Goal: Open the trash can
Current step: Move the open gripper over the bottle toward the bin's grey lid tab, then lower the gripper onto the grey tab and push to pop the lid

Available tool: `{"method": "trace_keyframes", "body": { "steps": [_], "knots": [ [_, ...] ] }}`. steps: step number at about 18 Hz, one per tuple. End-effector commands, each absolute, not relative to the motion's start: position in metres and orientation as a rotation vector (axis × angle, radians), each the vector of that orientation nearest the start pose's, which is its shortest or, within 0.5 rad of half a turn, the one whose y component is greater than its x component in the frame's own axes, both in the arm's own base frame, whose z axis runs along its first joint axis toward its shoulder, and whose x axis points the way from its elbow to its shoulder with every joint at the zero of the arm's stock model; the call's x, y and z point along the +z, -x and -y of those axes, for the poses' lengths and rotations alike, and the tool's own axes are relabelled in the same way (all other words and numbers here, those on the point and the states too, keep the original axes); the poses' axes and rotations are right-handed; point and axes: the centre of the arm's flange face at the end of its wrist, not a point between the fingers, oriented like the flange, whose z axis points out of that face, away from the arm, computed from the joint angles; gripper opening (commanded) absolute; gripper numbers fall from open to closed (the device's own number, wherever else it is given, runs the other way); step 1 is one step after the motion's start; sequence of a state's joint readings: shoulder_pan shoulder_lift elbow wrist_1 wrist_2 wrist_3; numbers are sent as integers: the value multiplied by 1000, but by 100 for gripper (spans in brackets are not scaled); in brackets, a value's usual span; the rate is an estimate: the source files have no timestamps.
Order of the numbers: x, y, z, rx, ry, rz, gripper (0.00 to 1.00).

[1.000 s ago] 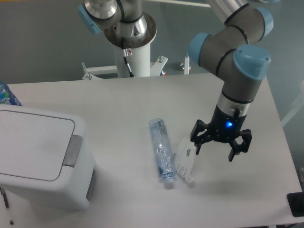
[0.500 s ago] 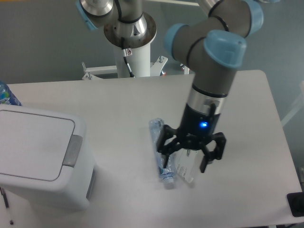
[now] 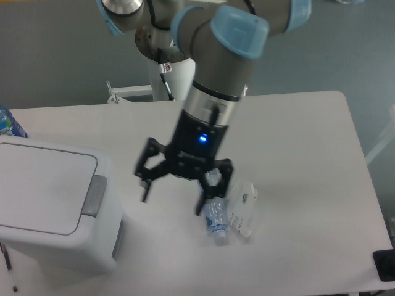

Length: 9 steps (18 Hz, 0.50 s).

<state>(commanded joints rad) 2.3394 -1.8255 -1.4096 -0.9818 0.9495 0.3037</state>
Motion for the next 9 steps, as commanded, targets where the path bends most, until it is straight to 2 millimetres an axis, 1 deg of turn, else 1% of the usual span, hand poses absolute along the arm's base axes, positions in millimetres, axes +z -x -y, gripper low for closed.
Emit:
{"method": "trace_keyframes", "body": {
  "steps": [2, 6, 9],
  "knots": [
    [499, 287, -584, -374, 2390, 351, 100],
    [493, 280, -587, -378, 2402, 345, 100],
    [489, 280, -587, -377, 2403, 340, 100]
  ]
}}
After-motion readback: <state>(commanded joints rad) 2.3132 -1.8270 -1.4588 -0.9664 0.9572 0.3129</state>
